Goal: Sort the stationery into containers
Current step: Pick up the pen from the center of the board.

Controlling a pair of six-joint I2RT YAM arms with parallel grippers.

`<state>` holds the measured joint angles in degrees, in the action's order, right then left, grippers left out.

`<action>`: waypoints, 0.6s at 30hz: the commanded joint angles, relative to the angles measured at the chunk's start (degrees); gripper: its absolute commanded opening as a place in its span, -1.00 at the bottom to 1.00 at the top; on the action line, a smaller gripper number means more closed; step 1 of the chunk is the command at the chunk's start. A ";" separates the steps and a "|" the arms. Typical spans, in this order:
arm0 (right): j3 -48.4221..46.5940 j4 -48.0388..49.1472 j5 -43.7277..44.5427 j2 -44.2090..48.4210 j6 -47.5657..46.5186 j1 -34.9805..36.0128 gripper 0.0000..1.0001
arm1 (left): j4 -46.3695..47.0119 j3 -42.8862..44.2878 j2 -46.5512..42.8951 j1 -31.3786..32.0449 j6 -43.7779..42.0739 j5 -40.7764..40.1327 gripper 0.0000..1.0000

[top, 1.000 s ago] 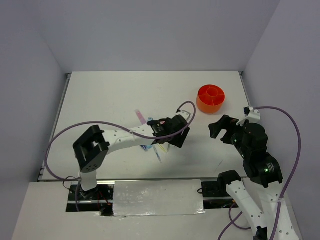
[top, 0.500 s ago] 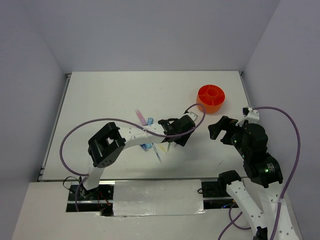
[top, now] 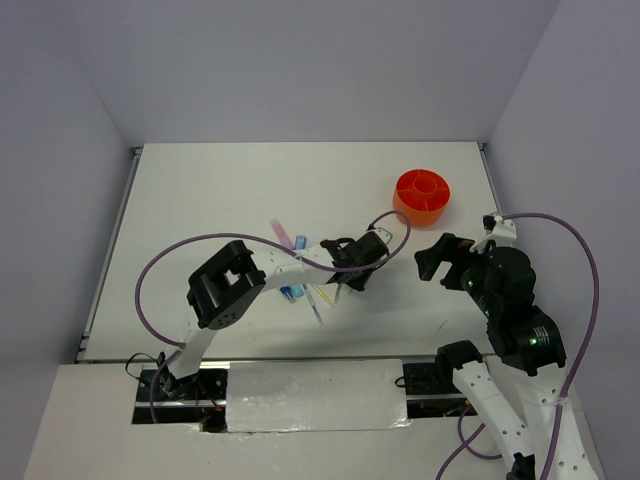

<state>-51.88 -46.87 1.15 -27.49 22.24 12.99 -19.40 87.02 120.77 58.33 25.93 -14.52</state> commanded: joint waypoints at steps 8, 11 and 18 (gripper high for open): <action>-1.39 1.43 -0.88 0.94 -0.62 0.28 0.99 | 0.50 -2.90 1.49 1.44 2.10 1.42 -0.85; -0.24 2.13 -0.36 0.94 0.51 0.28 0.99 | 1.72 -4.48 0.61 1.79 3.07 2.92 -1.00; 6.25 7.40 7.38 3.66 11.50 0.28 0.99 | 9.10 -10.46 -13.33 4.77 6.06 2.93 -1.00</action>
<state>-47.59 -44.51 4.73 -25.12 27.92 12.99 -13.58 78.32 115.31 60.86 29.47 -12.95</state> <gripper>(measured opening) 0.994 0.184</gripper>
